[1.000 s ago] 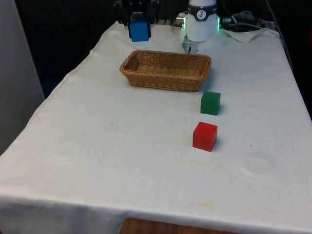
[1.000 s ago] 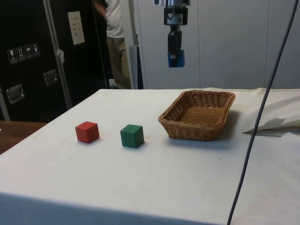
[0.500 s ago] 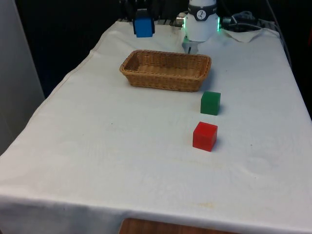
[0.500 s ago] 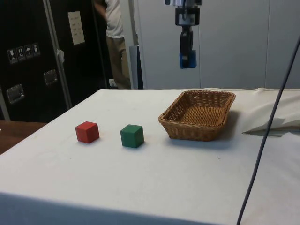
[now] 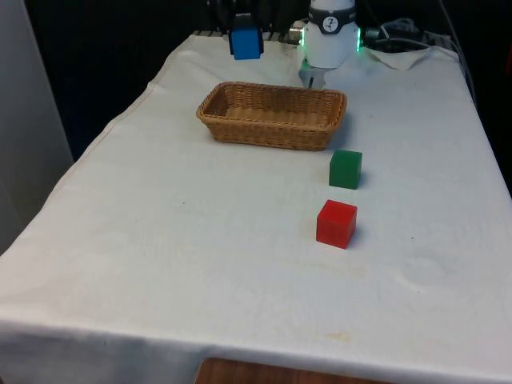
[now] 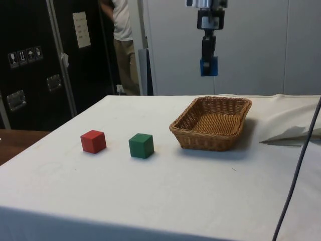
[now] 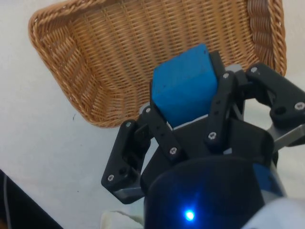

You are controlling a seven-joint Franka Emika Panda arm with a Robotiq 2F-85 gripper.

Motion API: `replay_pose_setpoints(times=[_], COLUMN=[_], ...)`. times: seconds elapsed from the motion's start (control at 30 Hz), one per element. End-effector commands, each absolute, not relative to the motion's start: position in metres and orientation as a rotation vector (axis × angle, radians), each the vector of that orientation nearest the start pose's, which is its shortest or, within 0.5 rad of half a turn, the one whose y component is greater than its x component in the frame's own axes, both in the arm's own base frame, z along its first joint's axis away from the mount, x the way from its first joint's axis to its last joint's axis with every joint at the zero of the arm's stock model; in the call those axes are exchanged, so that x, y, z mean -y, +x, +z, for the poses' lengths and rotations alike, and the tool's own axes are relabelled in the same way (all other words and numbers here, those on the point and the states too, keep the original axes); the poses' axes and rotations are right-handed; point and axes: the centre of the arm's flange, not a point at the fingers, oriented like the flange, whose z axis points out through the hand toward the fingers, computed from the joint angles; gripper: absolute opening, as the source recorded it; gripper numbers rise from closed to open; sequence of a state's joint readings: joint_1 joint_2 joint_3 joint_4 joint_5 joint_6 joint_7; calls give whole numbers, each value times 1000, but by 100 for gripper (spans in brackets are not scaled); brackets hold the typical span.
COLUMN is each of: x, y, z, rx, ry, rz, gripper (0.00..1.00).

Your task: Pick up the blue cube and place it into the basket.

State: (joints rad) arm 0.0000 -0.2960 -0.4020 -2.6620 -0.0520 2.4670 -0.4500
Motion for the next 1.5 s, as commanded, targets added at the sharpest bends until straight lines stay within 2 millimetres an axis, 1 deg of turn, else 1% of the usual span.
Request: replay_pose_setpoints(times=[0.0,0.23,0.37,0.4,0.5,0.63,0.9,0.93,0.97,1.13,1.17,1.2,1.23,1.27,1.47], x=[156,156,152,153,149,147,136,138,134,129,126,125,128,124,117], y=[383,382,380,380,378,375,374,374,374,372,372,372,372,371,370], z=[337,336,330,332,322,316,300,301,296,284,279,277,278,274,257], rx=[152,150,150,154,151,159,161,166,160,155,154,154,153,153,143], ry=[-3095,-3092,-3091,-3089,-3088,-3087,-3087,-3088,-3087,-3086,-3085,-3084,-3091,-3084,-3080], rz=[-173,-173,-164,-153,-152,-137,-164,-149,-169,-180,-183,-184,-162,-183,-186], gripper=[0,0,0,0,0,0,0,0,0,0,0,0,0,0,0])
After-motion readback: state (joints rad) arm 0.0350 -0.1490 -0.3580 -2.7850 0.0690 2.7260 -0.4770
